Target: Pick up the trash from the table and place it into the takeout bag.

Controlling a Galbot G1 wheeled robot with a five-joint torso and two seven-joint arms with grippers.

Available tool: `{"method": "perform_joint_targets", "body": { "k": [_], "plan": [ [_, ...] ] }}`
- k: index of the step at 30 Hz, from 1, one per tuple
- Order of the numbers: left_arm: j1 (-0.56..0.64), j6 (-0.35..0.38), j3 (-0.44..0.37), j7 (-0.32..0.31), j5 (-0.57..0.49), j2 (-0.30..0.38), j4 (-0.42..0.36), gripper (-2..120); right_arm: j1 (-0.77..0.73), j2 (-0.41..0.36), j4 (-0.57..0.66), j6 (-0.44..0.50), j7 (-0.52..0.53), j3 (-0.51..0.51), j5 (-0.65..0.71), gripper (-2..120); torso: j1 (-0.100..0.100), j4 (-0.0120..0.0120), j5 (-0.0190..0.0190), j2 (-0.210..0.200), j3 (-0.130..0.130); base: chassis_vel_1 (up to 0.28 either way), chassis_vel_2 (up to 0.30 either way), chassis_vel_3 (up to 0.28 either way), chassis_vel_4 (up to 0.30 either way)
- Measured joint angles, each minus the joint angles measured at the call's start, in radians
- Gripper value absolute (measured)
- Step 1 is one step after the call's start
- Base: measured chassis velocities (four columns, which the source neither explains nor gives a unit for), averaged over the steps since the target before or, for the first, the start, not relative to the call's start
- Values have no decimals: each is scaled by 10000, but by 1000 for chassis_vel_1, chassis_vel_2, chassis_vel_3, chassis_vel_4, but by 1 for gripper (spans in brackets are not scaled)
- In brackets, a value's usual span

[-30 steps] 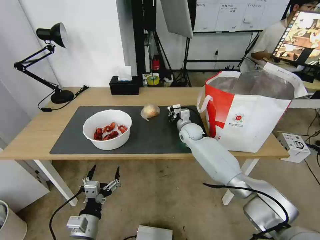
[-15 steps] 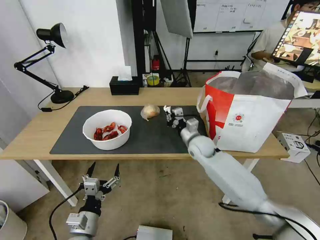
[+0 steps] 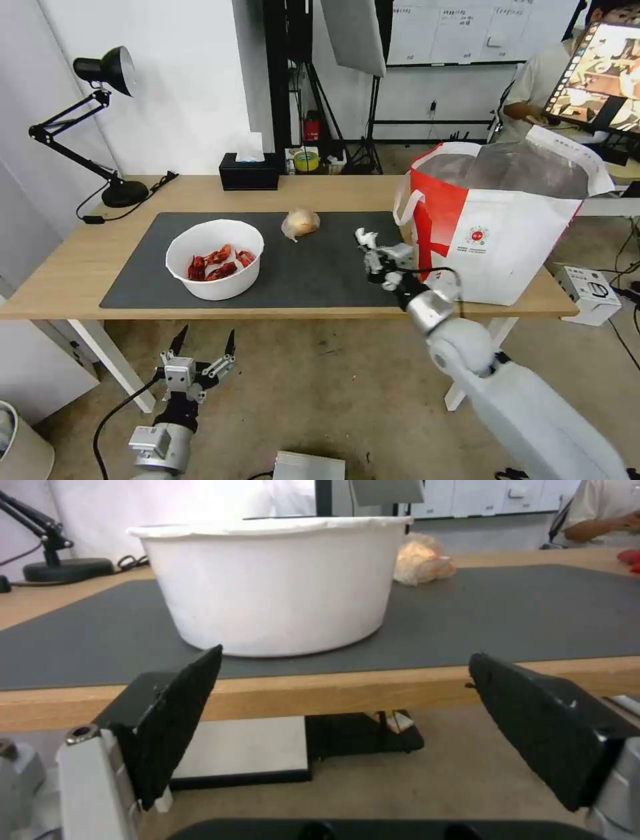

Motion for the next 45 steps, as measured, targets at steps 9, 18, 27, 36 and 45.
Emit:
{"method": "perform_joint_targets", "body": {
  "k": [9, 18, 27, 36, 45],
  "plan": [
    [-58, 28, 264, 4, 51, 23, 60, 100, -789, -457, 865, 484, -251, 1604, 1192, 0, 0, 0, 0, 0, 1, 0, 0, 0, 0],
    [-66, 33, 258, 11, 21, 204, 95, 100, 696, -1377, 695, -22, 330, 2568, 2784, 0, 2, 3, -2, -1, 2, 0, 0, 0, 0],
    [-215, 41, 351, 11, -46, 268, 209, 100, 3113, -2404, -553, -1491, 1137, 2536, 4305, 0, 2, 1, 0, -1, 2, 0, 0, 0, 0],
    [-280, 43, 400, 17, -137, 228, 169, 100, 5470, -3137, -1529, -5167, 2588, 1345, 5744, 0, 2, 1, -4, -1, 2, 0, 0, 0, 0],
    [-373, 43, 396, 216, -263, 238, 189, 100, 6355, -3292, -1834, -7766, 4329, 752, 7462, 0, 2, 2, -2, -2, 2, 0, 0, 0, 0]
  ]
}}
